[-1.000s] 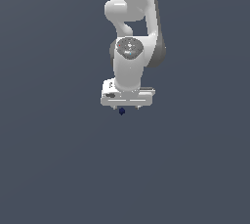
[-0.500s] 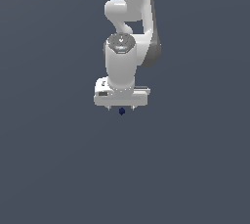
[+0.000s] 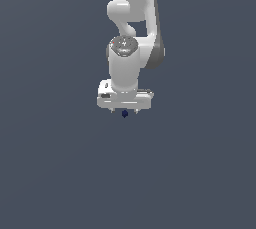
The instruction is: Pick up the object and move it to a goal position.
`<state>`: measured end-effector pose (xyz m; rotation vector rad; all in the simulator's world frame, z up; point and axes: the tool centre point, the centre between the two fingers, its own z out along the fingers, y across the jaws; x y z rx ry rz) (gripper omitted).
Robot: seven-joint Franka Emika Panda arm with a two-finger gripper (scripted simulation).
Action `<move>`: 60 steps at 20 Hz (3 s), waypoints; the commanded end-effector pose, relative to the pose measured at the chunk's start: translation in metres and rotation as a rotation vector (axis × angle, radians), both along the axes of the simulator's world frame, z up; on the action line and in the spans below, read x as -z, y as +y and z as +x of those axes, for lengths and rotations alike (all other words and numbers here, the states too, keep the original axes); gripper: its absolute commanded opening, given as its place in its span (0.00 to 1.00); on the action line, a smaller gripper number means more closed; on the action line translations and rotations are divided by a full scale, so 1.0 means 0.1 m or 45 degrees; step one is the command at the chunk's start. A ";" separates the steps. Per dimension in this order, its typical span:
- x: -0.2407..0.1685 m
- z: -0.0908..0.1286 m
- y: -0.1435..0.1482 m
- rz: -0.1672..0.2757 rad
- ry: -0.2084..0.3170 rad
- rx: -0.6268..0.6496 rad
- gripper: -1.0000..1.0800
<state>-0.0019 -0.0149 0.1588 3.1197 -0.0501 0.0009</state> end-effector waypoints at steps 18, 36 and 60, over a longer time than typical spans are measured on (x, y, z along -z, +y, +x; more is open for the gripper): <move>0.54 -0.38 0.03 0.028 -0.003 0.581 0.96; 0.93 -0.76 -0.02 0.027 -0.011 1.087 0.96; 1.45 -0.80 -0.02 0.026 -0.012 1.123 0.96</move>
